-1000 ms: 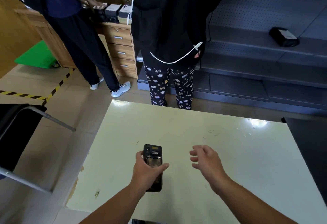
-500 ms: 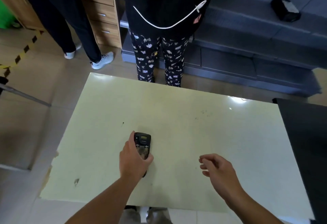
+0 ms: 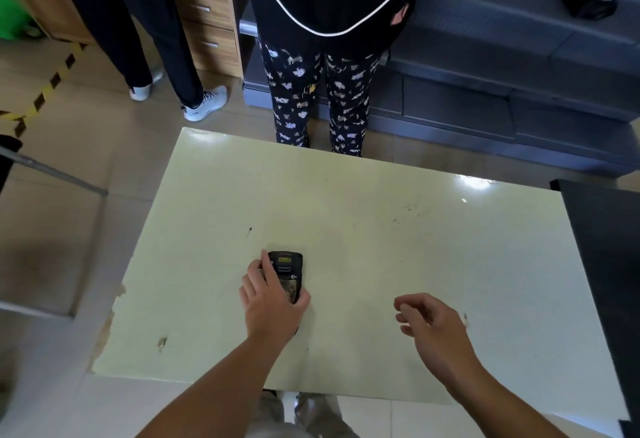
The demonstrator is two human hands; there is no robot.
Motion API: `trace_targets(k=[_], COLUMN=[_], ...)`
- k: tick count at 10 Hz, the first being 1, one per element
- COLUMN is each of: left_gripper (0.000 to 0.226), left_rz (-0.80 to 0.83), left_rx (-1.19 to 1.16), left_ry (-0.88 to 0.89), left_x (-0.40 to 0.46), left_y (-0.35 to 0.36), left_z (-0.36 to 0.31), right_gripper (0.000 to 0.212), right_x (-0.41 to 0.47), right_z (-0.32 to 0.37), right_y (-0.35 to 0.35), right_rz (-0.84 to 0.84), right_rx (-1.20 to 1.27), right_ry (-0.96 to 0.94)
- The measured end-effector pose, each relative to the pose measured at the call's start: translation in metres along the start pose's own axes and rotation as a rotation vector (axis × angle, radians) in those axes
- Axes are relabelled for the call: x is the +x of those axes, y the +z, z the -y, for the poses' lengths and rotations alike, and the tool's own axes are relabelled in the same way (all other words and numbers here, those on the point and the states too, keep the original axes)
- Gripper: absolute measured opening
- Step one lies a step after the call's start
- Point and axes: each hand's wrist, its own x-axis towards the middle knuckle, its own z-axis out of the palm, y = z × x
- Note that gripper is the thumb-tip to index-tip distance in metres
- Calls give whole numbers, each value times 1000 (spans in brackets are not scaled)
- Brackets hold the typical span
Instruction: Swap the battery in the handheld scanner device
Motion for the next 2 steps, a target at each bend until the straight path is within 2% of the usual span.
trace_targets(k=[1,2], left_gripper=[105,91], left_rz=[9,33], left_rx=[12,47], left_ry=[-2,70], left_x=[3,-9], left_y=[-6,-21], left_z=[3,8], right_gripper=[25,23], right_x=[-9,-39], right_z=[30,101], right_y=[-11,-66], right_rz=[-52,-140], right_rx=[172,515], right_ry=[-72,-286])
